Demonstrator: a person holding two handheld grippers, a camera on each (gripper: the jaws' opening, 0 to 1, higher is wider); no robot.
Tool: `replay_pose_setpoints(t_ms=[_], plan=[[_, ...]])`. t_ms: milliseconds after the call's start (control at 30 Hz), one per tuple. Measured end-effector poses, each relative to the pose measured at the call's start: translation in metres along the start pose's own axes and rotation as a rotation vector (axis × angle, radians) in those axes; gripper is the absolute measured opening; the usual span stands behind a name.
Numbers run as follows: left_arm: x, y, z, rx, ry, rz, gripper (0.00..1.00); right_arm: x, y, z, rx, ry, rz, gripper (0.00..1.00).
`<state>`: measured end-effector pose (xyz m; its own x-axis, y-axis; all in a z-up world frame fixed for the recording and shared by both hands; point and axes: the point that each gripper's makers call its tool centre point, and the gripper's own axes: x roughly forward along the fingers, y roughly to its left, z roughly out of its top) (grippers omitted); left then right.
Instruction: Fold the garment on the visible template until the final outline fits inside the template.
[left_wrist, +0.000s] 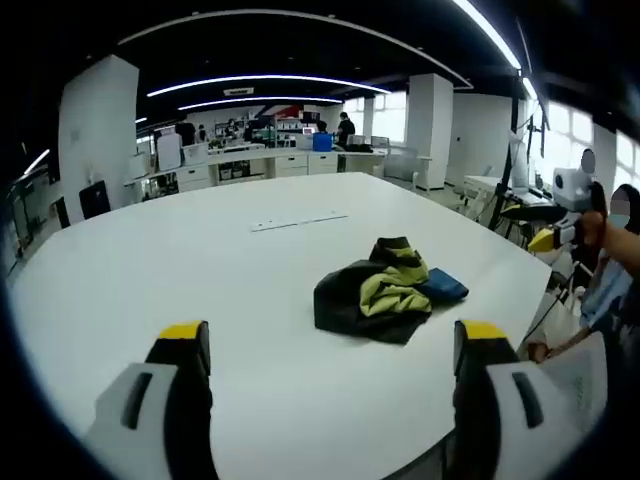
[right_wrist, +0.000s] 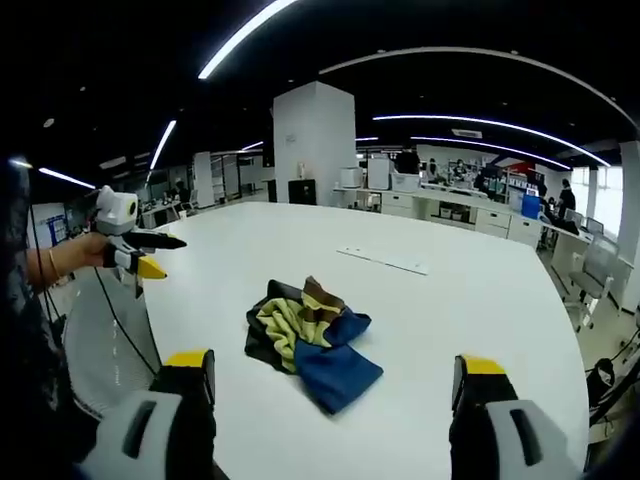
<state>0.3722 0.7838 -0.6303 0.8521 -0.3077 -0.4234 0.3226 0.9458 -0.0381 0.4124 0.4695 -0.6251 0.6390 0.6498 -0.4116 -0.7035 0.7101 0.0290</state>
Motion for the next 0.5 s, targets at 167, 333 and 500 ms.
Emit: replay_pose_setpoints(t_ms=[167, 333, 500], plan=[[0.0009, -0.0013, -0.0007, -0.007, 0.002, -0.002, 0.99, 0.0015, -0.0004, -0.0019, -0.005, 0.01, 0.006, 1.0], [0.0018, -0.0026, -0.0003, -0.007, 0.003, -0.003, 0.99, 0.0026, -0.0006, -0.0016, -0.005, 0.011, 0.013, 1.0], [0.0018, -0.0025, -0.0001, -0.009, 0.003, -0.003, 0.99, 0.0037, -0.0006, -0.0014, -0.006, 0.012, 0.016, 1.0]])
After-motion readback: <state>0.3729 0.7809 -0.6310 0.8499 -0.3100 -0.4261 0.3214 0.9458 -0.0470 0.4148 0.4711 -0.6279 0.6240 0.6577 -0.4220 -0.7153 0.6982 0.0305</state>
